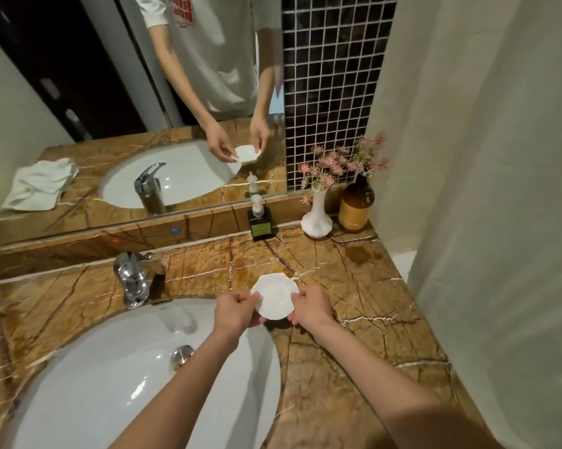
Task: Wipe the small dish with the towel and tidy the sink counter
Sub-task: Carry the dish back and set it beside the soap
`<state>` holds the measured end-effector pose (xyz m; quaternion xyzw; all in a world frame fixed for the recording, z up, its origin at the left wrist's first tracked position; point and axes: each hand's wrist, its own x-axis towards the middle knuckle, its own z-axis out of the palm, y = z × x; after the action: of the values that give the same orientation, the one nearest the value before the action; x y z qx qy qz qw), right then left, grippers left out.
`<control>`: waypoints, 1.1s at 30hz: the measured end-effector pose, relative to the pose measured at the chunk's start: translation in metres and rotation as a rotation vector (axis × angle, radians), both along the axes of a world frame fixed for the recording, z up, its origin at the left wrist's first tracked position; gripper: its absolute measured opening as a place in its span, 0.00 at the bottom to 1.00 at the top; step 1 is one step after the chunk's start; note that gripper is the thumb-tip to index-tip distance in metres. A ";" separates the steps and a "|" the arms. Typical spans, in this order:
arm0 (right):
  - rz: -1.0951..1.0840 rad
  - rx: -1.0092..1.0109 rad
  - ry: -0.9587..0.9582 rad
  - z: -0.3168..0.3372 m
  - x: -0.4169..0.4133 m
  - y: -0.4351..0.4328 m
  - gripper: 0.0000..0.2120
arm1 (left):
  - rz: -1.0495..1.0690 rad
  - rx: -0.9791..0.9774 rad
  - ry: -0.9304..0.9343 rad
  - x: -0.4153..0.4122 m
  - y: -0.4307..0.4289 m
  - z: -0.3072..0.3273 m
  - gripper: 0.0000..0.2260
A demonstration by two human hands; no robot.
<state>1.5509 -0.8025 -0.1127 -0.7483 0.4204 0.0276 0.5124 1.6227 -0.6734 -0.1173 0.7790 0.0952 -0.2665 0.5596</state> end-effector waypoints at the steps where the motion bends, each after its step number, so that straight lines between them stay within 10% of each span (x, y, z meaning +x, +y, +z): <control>1: 0.000 -0.003 0.007 -0.003 0.004 -0.002 0.09 | 0.011 0.002 0.010 0.004 -0.002 -0.003 0.05; 33: 0.381 -0.444 0.111 -0.044 0.124 0.009 0.17 | -0.038 0.258 -0.137 0.110 0.005 -0.039 0.06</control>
<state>1.6748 -0.7931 -0.1569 -0.9048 0.2956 0.0718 0.2981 1.7323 -0.6682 -0.1564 0.8624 0.0756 -0.2086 0.4550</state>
